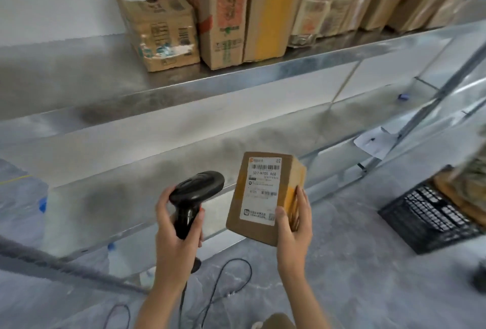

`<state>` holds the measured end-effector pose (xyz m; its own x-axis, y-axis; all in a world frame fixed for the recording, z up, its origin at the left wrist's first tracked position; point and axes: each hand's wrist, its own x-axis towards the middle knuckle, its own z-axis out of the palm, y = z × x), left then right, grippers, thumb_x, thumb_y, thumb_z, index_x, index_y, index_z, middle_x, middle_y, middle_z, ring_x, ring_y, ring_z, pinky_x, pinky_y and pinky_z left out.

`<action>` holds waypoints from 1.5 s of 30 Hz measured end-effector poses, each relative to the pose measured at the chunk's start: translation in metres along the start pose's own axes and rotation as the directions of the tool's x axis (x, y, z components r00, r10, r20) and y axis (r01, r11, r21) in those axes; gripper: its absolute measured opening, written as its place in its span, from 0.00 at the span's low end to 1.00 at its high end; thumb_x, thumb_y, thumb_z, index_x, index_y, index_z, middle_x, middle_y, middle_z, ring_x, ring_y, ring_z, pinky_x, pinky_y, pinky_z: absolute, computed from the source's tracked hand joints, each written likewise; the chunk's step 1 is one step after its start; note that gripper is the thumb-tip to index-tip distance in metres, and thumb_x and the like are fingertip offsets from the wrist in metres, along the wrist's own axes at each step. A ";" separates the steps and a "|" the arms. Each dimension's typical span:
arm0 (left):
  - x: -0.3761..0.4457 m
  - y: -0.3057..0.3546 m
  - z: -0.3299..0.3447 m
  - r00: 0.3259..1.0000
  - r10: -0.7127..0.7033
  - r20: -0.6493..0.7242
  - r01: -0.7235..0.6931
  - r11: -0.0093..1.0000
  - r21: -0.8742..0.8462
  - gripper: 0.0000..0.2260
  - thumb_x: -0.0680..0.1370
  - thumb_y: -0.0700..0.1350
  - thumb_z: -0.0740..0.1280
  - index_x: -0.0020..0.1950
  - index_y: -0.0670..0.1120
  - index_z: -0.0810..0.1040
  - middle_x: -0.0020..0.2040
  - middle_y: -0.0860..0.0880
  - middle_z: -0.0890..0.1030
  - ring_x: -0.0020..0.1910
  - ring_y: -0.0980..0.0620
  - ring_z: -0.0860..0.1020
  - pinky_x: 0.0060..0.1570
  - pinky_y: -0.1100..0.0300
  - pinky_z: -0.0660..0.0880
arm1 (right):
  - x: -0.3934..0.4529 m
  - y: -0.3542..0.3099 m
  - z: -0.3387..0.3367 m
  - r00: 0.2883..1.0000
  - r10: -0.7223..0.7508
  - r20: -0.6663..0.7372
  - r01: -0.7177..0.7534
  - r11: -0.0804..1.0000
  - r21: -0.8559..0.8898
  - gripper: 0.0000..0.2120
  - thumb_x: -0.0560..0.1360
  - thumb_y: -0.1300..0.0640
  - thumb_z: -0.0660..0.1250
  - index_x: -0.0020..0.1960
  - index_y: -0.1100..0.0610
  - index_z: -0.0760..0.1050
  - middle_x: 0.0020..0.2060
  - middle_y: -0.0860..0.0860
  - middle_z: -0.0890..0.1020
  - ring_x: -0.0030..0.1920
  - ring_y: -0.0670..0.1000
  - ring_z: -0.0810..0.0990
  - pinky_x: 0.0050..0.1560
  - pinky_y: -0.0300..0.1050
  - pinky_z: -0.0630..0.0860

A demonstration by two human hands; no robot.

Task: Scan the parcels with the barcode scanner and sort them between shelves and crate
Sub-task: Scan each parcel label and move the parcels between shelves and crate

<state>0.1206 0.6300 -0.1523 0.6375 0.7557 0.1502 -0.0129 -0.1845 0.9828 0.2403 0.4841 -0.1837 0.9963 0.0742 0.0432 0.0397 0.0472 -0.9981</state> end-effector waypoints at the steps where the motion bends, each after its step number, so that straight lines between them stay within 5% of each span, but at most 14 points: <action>1: 0.005 0.004 0.014 0.998 0.012 0.059 -0.012 1.000 0.001 0.29 0.79 0.41 0.69 0.69 0.68 0.63 0.39 0.45 0.81 0.30 0.51 0.77 0.31 0.60 0.77 | 0.005 0.001 -0.013 0.999 -0.006 -0.045 0.006 1.000 -0.002 0.35 0.69 0.40 0.69 0.75 0.41 0.67 0.74 0.39 0.67 0.72 0.42 0.68 0.67 0.56 0.75; 4: 0.014 0.018 0.065 0.975 0.061 0.212 -0.062 0.998 -0.002 0.29 0.80 0.40 0.69 0.70 0.67 0.62 0.40 0.48 0.81 0.31 0.51 0.77 0.32 0.61 0.77 | 0.026 0.003 -0.055 0.985 -0.013 -0.172 0.016 1.000 0.011 0.31 0.74 0.47 0.71 0.75 0.41 0.66 0.73 0.38 0.67 0.71 0.40 0.68 0.68 0.55 0.74; 16: 0.005 0.061 0.329 0.849 0.176 0.498 -0.169 0.984 -0.059 0.27 0.80 0.44 0.69 0.69 0.69 0.62 0.42 0.44 0.80 0.32 0.51 0.77 0.36 0.52 0.76 | 0.139 -0.009 -0.270 0.858 -0.038 -0.512 0.050 0.999 0.010 0.26 0.75 0.48 0.69 0.70 0.34 0.66 0.74 0.42 0.67 0.73 0.42 0.66 0.74 0.55 0.67; 22: -0.007 0.074 0.452 0.762 0.195 0.617 -0.161 0.981 -0.110 0.28 0.80 0.42 0.70 0.71 0.65 0.63 0.39 0.44 0.80 0.31 0.48 0.76 0.37 0.50 0.76 | 0.175 -0.008 -0.368 0.783 -0.028 -0.621 0.021 1.000 -0.019 0.26 0.69 0.36 0.68 0.65 0.23 0.66 0.74 0.38 0.67 0.73 0.41 0.66 0.72 0.57 0.69; 27: -0.018 0.079 0.533 0.668 0.241 0.704 -0.179 0.970 -0.163 0.29 0.80 0.39 0.69 0.67 0.70 0.64 0.43 0.47 0.80 0.31 0.51 0.77 0.36 0.55 0.78 | 0.194 0.000 -0.421 0.733 0.010 -0.680 0.003 1.000 0.018 0.26 0.77 0.53 0.71 0.66 0.28 0.67 0.73 0.40 0.67 0.72 0.42 0.68 0.70 0.56 0.72; 30: -0.016 0.082 0.579 0.612 0.257 0.748 -0.193 0.966 -0.174 0.30 0.80 0.40 0.68 0.64 0.73 0.63 0.41 0.47 0.80 0.30 0.54 0.77 0.34 0.61 0.77 | 0.215 0.006 -0.442 0.691 0.029 -0.722 -0.018 1.000 0.023 0.26 0.77 0.55 0.71 0.66 0.30 0.68 0.73 0.40 0.68 0.72 0.43 0.68 0.70 0.57 0.71; 39: 0.029 0.078 0.733 0.555 0.242 0.796 -0.141 0.970 -0.197 0.28 0.80 0.41 0.69 0.73 0.62 0.62 0.45 0.48 0.81 0.32 0.50 0.79 0.34 0.56 0.77 | 0.336 0.012 -0.501 0.606 0.036 -0.795 -0.057 0.998 0.002 0.27 0.66 0.36 0.70 0.63 0.21 0.67 0.73 0.37 0.68 0.72 0.42 0.68 0.69 0.58 0.73; 45: 0.086 0.108 0.842 0.540 0.278 0.794 -0.136 0.960 -0.244 0.30 0.80 0.41 0.69 0.69 0.71 0.63 0.44 0.47 0.81 0.32 0.48 0.79 0.36 0.50 0.79 | 0.449 -0.013 -0.538 0.592 -0.013 -0.805 0.009 1.000 -0.009 0.25 0.78 0.53 0.70 0.63 0.27 0.68 0.72 0.40 0.69 0.71 0.42 0.69 0.70 0.56 0.72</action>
<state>0.8223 0.1456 -0.1242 0.9526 -0.1426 0.2689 -0.2870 -0.1264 0.9496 0.7281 -0.0188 -0.1748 0.6511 -0.7590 0.0028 0.0493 0.0386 -0.9980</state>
